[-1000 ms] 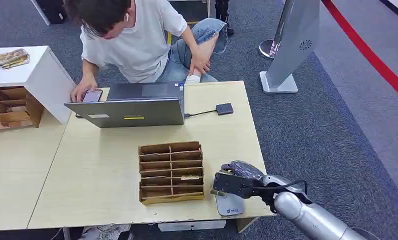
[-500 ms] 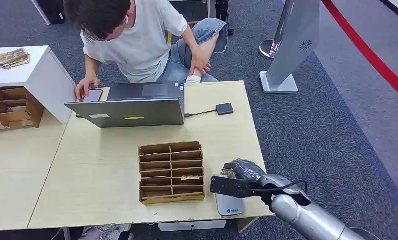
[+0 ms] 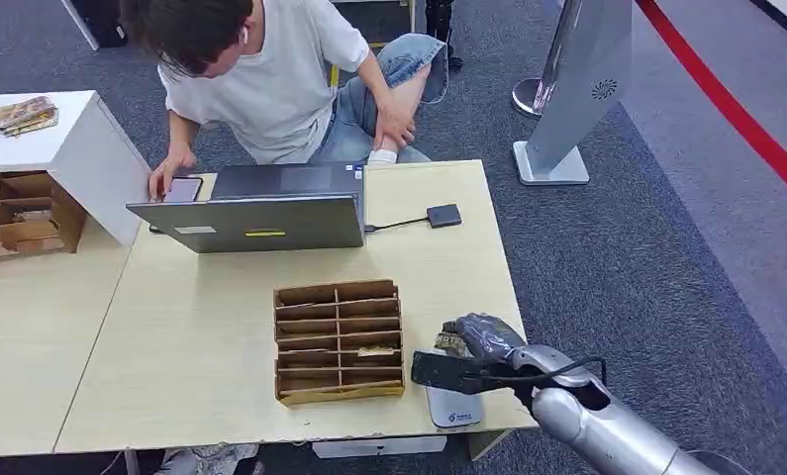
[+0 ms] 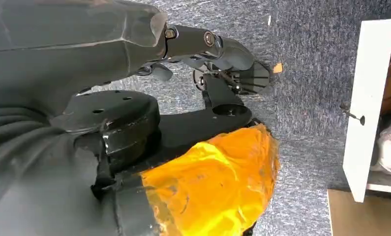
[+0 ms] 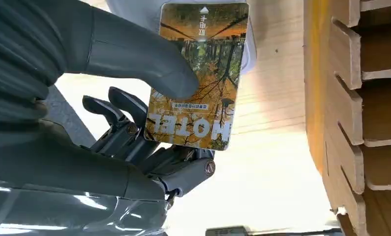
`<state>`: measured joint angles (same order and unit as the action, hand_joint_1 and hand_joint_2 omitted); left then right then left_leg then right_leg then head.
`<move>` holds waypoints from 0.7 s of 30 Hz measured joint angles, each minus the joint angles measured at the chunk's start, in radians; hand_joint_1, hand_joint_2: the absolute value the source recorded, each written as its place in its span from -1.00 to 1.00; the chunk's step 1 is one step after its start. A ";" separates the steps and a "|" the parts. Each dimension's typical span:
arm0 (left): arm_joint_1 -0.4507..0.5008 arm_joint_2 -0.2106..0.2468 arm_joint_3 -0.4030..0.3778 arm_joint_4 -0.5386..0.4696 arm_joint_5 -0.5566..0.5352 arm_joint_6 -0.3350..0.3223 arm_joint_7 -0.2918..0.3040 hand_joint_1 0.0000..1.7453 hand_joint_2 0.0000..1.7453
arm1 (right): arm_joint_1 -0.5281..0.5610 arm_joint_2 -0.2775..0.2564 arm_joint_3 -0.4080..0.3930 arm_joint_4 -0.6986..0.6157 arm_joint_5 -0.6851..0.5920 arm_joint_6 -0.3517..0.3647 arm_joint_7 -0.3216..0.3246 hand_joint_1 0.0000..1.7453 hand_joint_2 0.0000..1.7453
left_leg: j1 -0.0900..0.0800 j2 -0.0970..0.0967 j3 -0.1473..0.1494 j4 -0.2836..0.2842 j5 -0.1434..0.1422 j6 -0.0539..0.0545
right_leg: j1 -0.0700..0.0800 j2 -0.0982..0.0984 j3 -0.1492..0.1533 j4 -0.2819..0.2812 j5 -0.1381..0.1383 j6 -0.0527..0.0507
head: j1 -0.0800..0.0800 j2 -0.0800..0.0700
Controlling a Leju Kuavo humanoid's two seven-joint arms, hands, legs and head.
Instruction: Pass the card to the sensor for recognition and then transmit it.
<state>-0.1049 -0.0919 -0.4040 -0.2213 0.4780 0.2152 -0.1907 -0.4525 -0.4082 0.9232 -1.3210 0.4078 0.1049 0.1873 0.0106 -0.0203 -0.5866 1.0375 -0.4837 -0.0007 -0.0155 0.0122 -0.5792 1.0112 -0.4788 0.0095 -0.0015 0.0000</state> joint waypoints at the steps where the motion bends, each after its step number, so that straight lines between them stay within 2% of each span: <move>1: 0.000 0.000 0.000 0.000 0.000 0.000 0.000 -1.00 -1.00 | 0.000 0.001 0.000 0.000 0.004 0.000 0.000 1.00 1.00 | 0.000 0.000 0.000 0.000 0.000 0.000 | 0.000 0.000 0.000 0.000 0.000 0.000 | 0.000 0.000; 21: 0.002 0.000 0.000 0.000 -0.009 -0.002 0.000 -1.00 -1.00 | 0.013 0.048 0.001 0.042 0.096 -0.018 0.032 1.00 1.00 | 0.000 0.000 0.000 0.000 0.000 0.000 | 0.000 0.000 0.000 0.000 0.000 0.000 | 0.000 0.000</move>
<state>-0.1032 -0.0923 -0.4040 -0.2216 0.4692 0.2137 -0.1907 -0.4392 -0.3598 0.9243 -1.2787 0.5036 0.0866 0.2190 0.0106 -0.0202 -0.5864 1.0375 -0.4837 -0.0007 -0.0155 0.0123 -0.5792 1.0111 -0.4788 0.0095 -0.0015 0.0000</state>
